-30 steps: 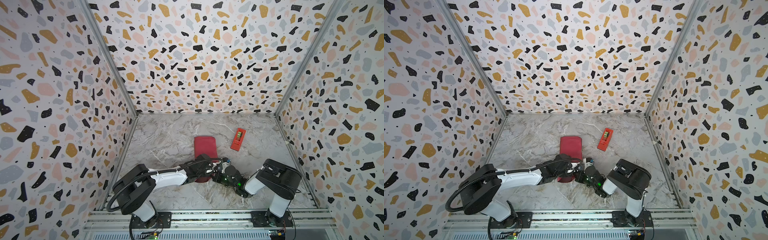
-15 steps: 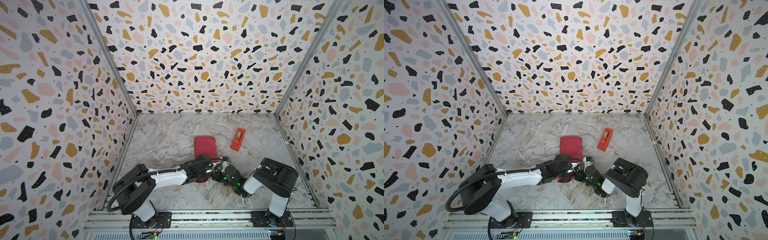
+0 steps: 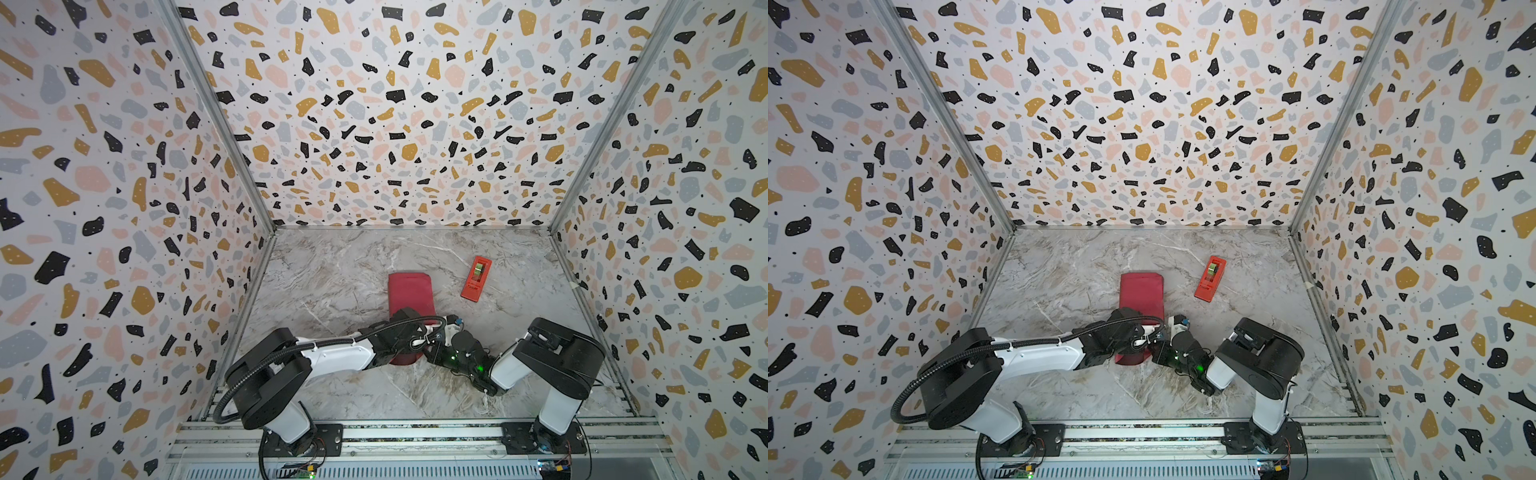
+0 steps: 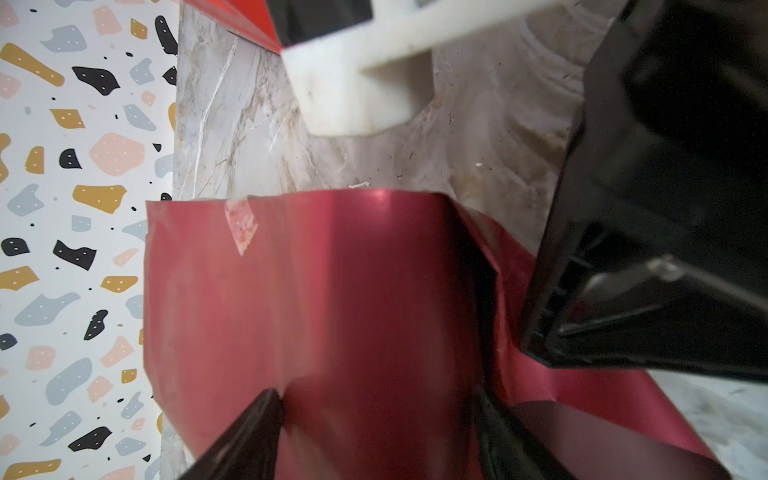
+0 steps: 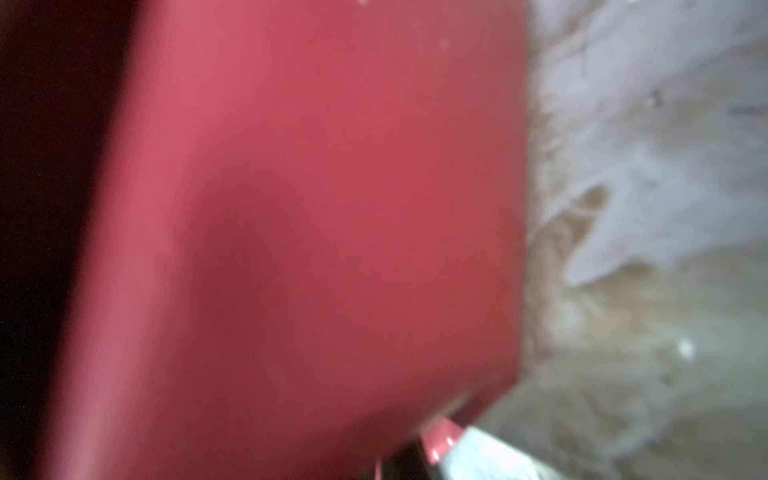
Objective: Wrap the gift box in paper
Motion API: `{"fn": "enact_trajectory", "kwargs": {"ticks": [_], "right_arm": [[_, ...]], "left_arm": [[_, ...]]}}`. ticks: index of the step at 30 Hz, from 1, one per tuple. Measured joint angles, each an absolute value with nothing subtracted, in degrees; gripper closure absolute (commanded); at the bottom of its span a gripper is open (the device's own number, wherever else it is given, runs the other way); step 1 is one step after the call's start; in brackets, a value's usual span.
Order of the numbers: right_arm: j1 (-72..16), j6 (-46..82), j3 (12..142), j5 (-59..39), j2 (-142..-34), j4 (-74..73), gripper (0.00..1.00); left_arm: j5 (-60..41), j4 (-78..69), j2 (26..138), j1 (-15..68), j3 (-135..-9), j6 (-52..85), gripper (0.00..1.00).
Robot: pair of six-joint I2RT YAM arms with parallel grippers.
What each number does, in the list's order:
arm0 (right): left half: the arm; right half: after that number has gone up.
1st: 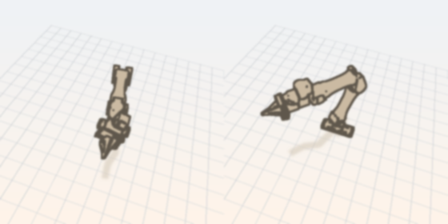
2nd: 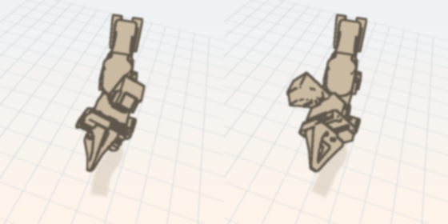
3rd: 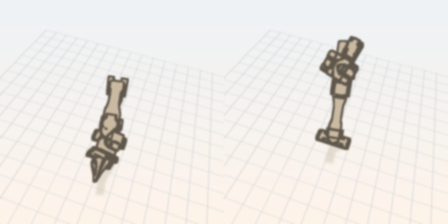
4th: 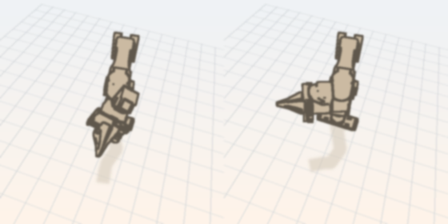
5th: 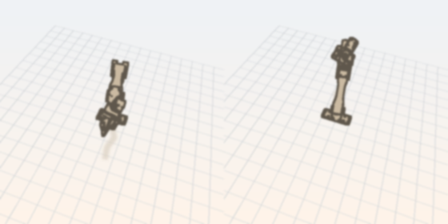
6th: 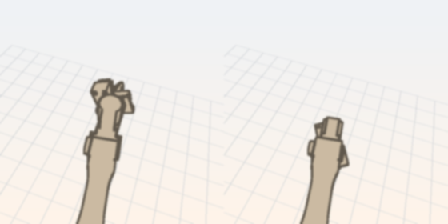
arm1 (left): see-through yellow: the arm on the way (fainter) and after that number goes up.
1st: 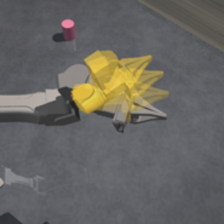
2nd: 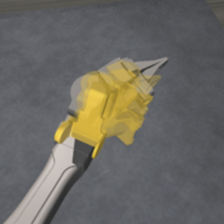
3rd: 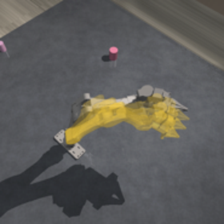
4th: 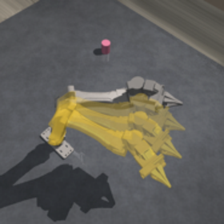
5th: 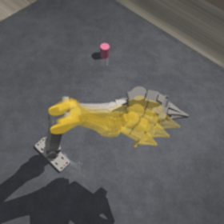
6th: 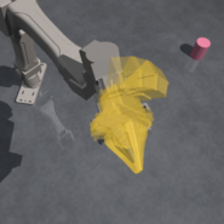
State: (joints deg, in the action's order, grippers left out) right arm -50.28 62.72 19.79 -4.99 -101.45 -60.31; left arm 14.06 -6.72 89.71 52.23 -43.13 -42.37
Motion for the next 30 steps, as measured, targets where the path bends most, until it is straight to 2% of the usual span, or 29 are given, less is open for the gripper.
{"fn": "enact_trajectory", "kwargs": {"ticks": [9, 22, 30], "right_arm": [[-49.32, 61.69, 19.11, -6.22, -96.60, -57.28, 0.93], [-47.09, 60.90, 16.45, -7.90, -96.36, -56.97, 0.95], [-46.98, 58.61, 16.45, -8.49, -95.48, -55.57, 0.95]], "left_arm": [[14.06, -6.72, 89.71, 52.23, -43.13, -42.06, 0.28], [11.86, -4.58, 86.02, 52.25, -43.11, -39.03, 0.13], [12.62, -5.21, 85.47, 52.16, -42.83, -37.56, 0.18]]}}
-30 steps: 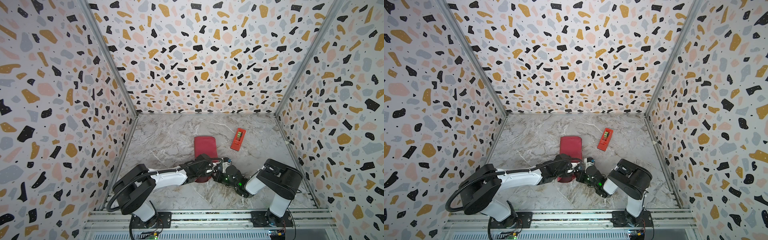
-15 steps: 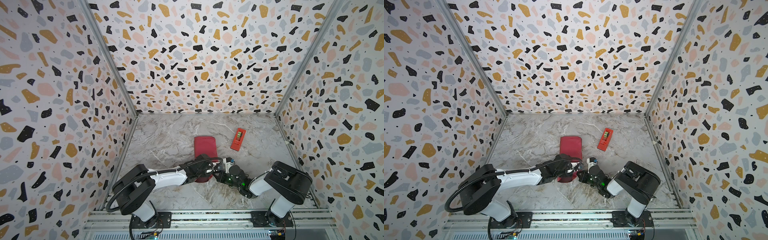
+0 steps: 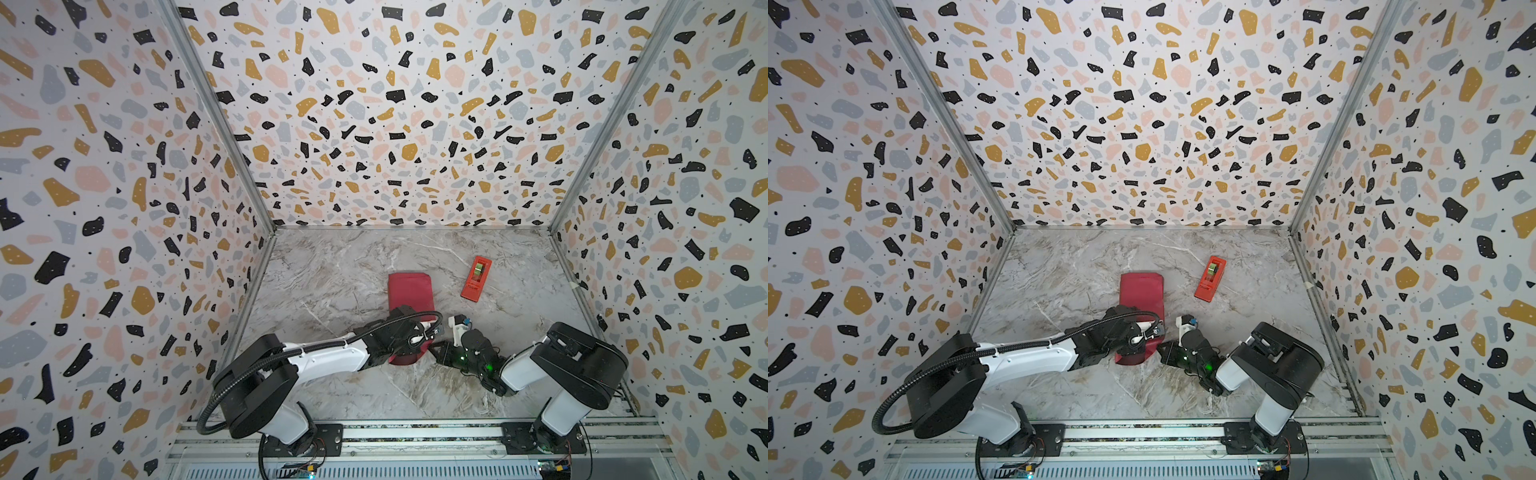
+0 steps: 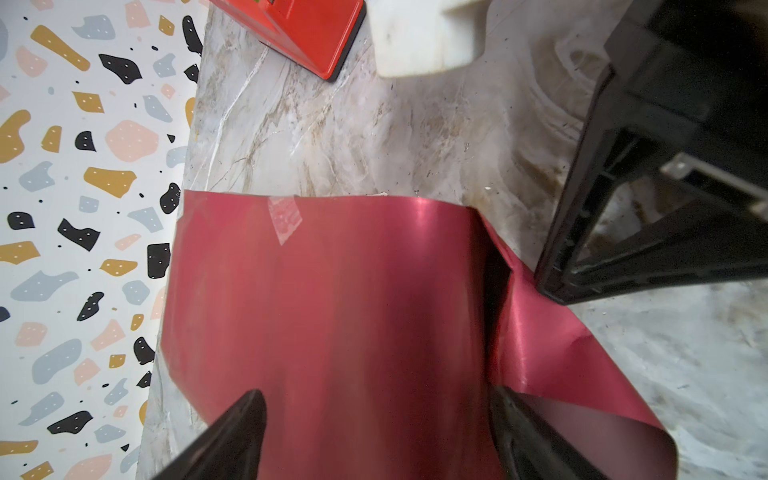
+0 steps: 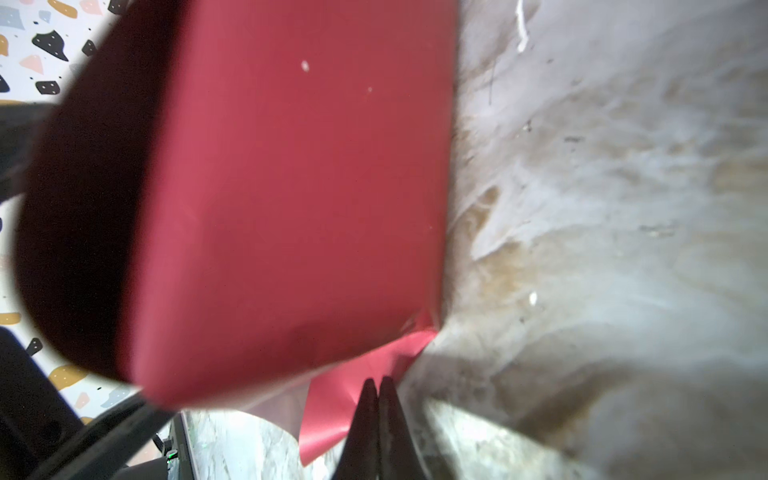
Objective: Wrap the gift box in paper
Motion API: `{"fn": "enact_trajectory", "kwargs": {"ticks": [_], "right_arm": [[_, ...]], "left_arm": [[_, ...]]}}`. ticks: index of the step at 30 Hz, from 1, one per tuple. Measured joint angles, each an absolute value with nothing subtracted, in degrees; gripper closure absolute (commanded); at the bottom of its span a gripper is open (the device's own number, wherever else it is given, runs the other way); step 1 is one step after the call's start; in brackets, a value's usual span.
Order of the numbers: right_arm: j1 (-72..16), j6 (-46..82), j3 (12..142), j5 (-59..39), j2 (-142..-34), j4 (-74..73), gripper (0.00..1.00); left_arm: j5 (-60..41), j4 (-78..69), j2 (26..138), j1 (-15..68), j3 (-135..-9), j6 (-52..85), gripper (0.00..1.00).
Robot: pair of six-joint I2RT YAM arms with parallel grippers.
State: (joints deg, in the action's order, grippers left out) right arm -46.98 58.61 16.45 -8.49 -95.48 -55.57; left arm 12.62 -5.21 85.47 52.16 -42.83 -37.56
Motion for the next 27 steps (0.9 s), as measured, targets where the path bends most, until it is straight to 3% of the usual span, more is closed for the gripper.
{"fn": "enact_trajectory", "kwargs": {"ticks": [27], "right_arm": [[-50.89, 60.73, 18.90, -8.97, -99.39, -57.39, 0.98]], "left_arm": [[14.02, -5.15, 87.02, 51.46, -42.50, -36.77, 0.22]]}}
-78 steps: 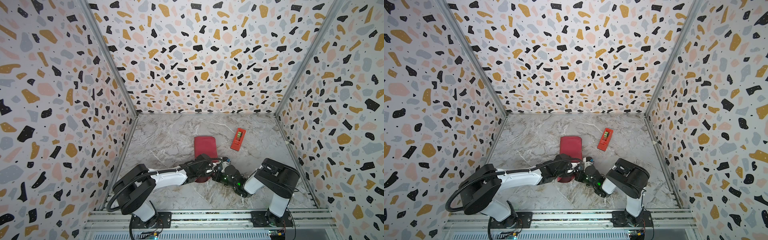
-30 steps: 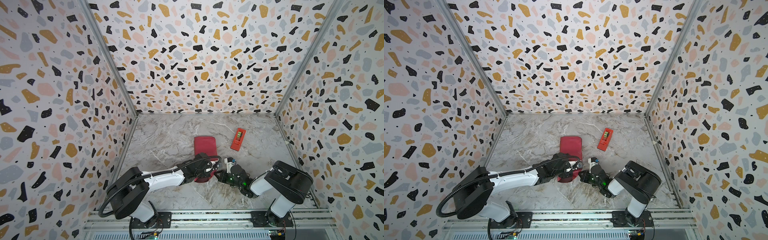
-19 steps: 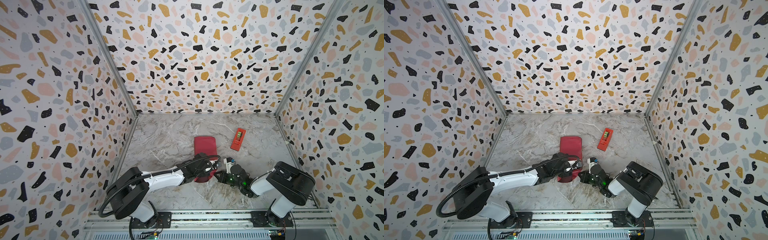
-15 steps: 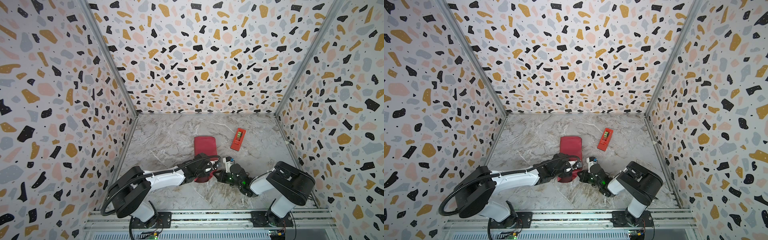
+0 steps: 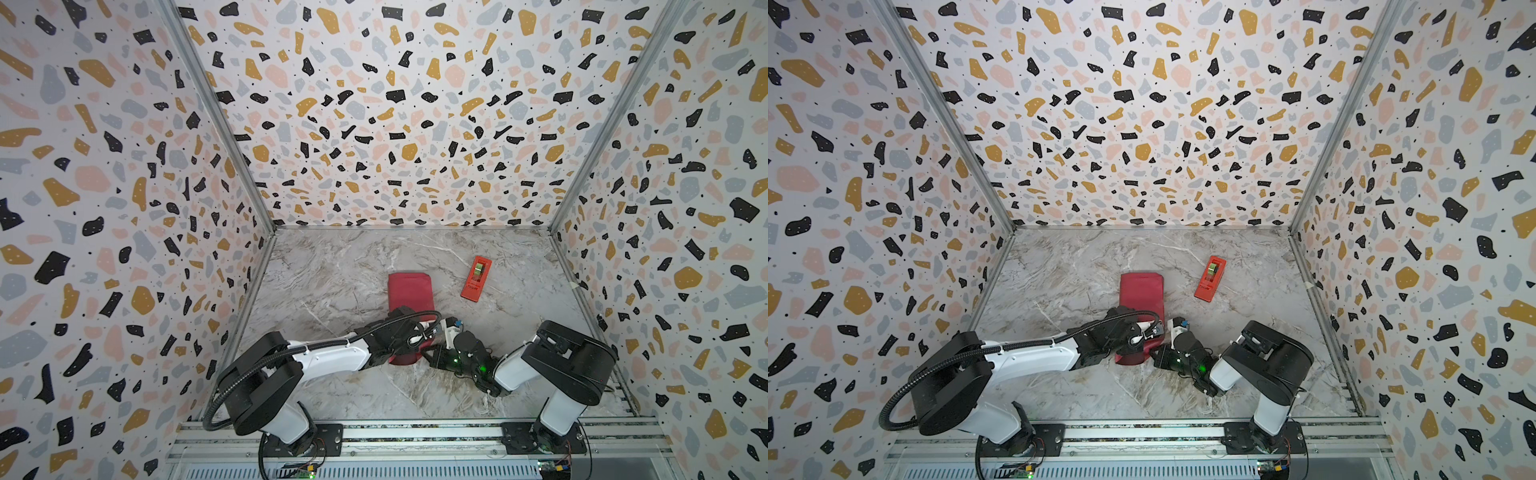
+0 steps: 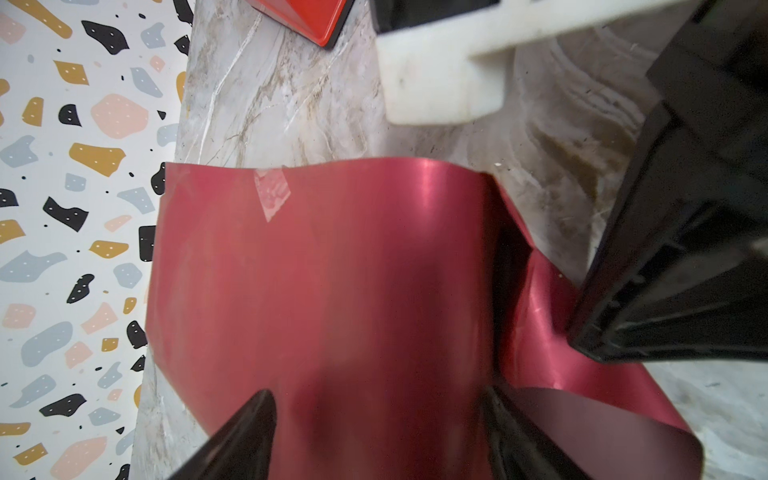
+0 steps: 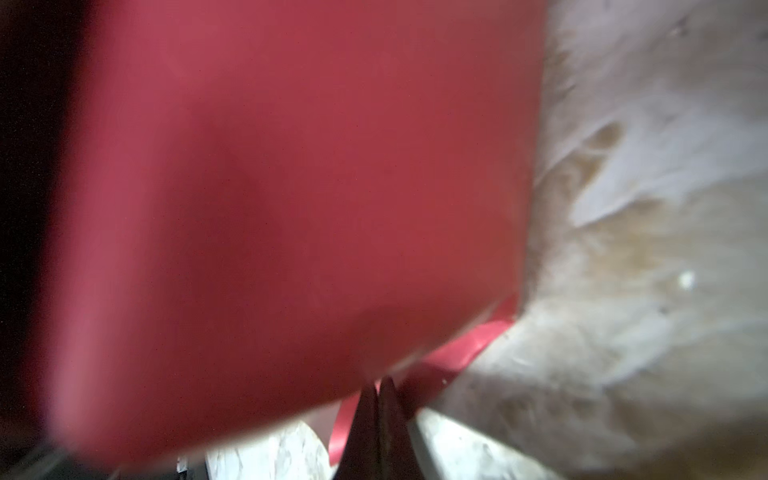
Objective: Wrap the gift box in paper
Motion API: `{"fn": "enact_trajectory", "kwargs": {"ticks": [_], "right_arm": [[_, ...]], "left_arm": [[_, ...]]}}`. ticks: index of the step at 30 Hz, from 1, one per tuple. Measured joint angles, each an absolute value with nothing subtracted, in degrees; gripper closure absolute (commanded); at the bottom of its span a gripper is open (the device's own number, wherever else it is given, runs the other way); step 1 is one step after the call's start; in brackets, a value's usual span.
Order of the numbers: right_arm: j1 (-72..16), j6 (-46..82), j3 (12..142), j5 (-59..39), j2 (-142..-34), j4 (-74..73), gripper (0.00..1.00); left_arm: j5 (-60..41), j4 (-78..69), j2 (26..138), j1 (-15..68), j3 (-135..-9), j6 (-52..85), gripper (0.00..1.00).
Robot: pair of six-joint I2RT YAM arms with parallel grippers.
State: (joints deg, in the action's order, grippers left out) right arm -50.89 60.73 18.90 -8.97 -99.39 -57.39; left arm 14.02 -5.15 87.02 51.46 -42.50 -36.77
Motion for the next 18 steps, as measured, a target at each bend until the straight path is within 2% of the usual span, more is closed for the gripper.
{"fn": "enact_trajectory", "kwargs": {"ticks": [18], "right_arm": [[-53.54, 64.27, 19.03, -4.51, -101.19, -60.25, 1.00]], "left_arm": [[14.02, -5.17, 87.02, 51.42, -42.46, -36.53, 0.22]]}}
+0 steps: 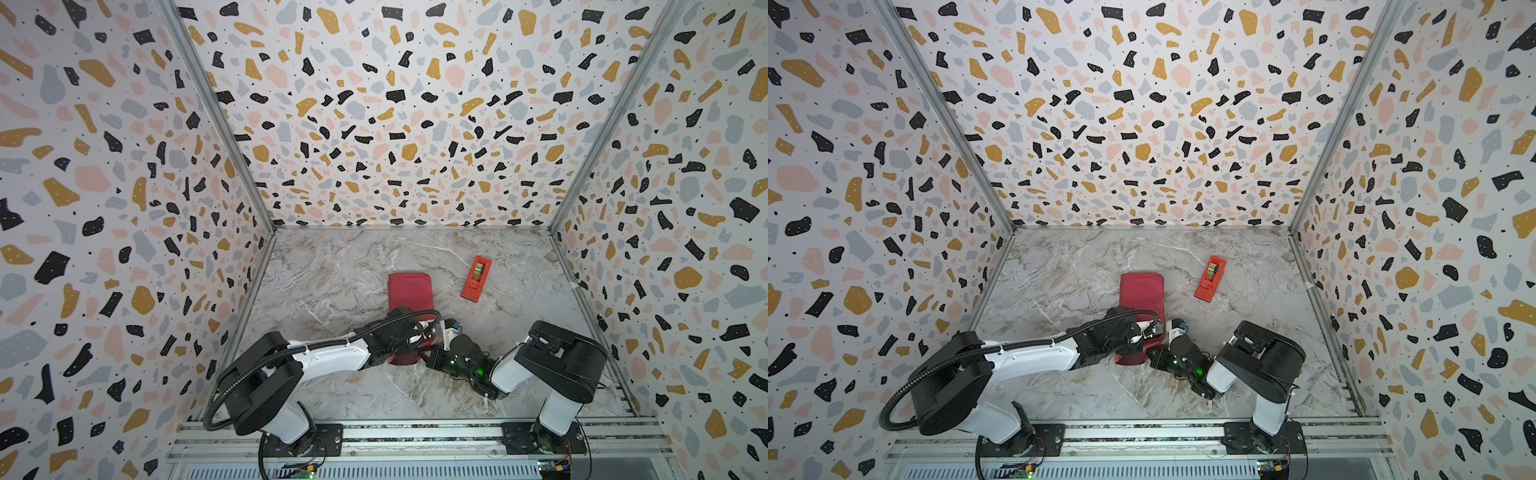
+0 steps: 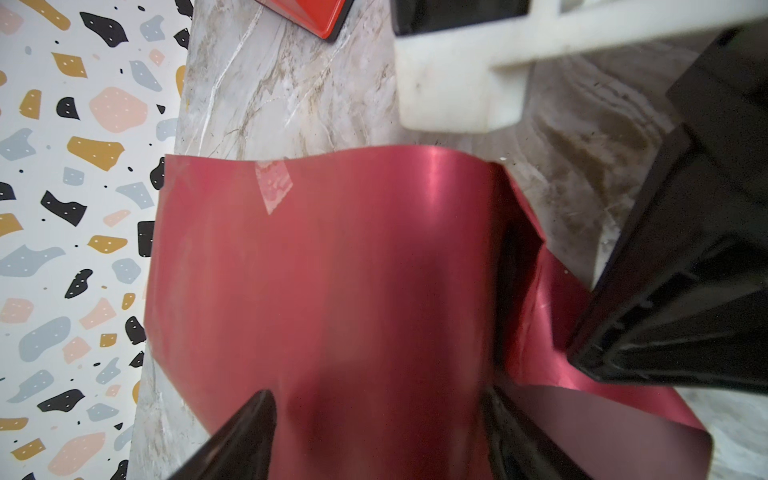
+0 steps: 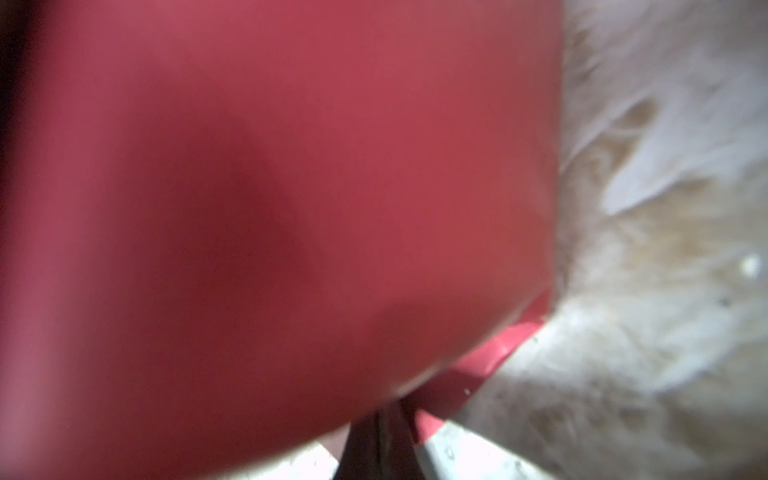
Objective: Wrap the gift box in paper
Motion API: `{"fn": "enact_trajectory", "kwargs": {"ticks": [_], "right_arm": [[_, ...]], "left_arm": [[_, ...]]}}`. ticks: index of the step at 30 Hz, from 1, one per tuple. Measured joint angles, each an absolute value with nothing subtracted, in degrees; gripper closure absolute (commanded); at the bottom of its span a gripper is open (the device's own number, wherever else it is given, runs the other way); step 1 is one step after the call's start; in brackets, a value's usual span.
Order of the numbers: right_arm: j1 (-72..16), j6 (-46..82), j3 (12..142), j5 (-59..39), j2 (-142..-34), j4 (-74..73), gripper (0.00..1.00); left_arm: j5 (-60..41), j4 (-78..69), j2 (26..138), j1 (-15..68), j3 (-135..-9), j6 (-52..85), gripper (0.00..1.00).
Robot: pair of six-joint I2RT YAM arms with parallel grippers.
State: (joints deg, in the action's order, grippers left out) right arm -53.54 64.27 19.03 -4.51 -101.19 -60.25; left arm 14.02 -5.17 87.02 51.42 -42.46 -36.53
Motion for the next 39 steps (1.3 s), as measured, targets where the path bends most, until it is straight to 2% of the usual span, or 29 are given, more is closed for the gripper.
{"fn": "enact_trajectory", "kwargs": {"ticks": [20, 39], "right_arm": [[-52.66, 62.89, 18.70, -4.25, -95.68, -52.62, 0.98], [-52.66, 64.93, 21.45, -0.10, -104.29, -63.31, 0.99]], "left_arm": [[14.02, -5.17, 87.05, 51.11, -42.46, -36.38, 0.22], [13.98, -5.10, 87.13, 51.05, -42.46, -36.34, 0.22]]}}
